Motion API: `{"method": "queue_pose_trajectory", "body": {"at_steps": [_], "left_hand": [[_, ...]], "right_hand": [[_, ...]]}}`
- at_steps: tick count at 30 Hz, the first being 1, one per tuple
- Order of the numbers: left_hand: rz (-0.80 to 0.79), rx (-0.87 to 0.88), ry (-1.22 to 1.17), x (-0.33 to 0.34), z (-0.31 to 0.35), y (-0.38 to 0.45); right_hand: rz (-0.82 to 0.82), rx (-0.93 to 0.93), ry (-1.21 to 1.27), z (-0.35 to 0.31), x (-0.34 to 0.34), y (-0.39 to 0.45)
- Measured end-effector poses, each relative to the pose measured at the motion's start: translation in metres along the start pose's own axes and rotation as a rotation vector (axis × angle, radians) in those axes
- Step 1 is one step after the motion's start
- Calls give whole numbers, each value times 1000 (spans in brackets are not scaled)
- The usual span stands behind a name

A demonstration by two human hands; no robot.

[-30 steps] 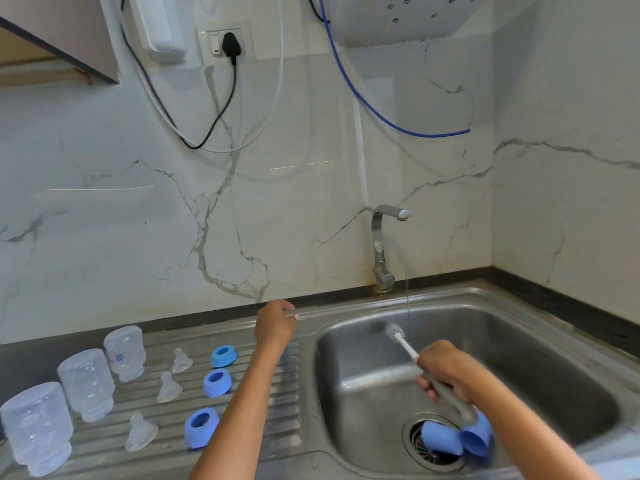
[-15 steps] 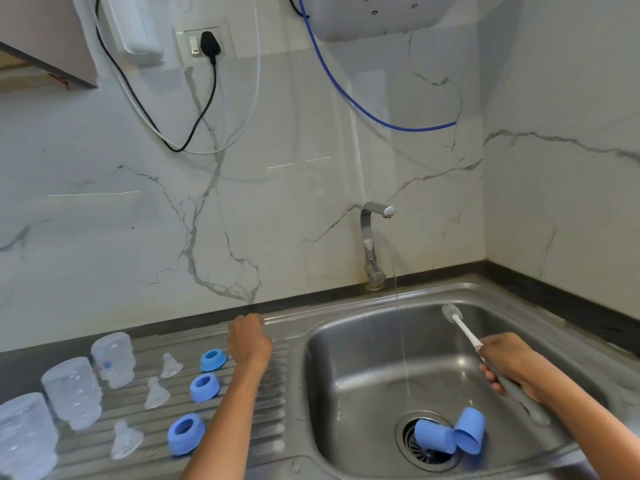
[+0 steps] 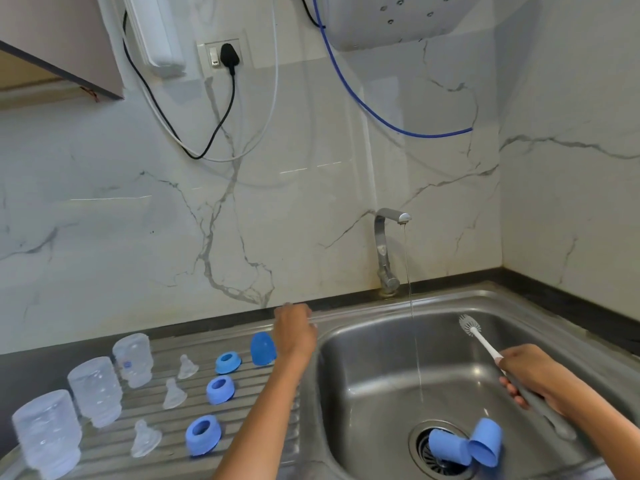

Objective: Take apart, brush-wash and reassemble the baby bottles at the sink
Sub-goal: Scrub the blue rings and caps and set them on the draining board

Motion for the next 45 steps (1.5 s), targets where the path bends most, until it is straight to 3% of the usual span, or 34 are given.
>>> {"method": "queue_pose_trajectory", "body": {"at_steps": [5,9,17,23,29,32,37,39,43,45], "left_hand": [[-260,163,-83,56,65,-24],[-583,204,-110,114,98,-62],[-1068,643,77,180,147,-157],[-1210,853,171,207,150,-207],[-1158,904,170,224,153,-214],[-1085,765,166,213,151,-180],[-842,317,45,173,119,-106],[-706,-53,-161,160,93,-84],[-565,-1048,-987,149,68,-97],[-505,-1332,-1300,149,79,-107]], "right_hand": [[57,-3,-64,2,-1,10],[72,-67,-179,5,1,11],[17,-121,-248,4,14,17],[0,-165,-290,3,18,17],[-19,-187,-328,3,20,17],[-25,-190,-320,3,20,17],[-65,-177,-259,-1,22,12],[-81,-177,-212,-5,21,7],[-115,-270,-108,-19,18,-7],[-117,-335,-60,-27,16,-12]]}}
Point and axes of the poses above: each hand's wrist, its own y-axis towards the middle knuckle, its own x-axis out of the palm, z = x × y, the point moved 9 cm from there along y, towards the middle knuckle, and after that the axes turned 13 degrees about z, right-handed, at the moved point
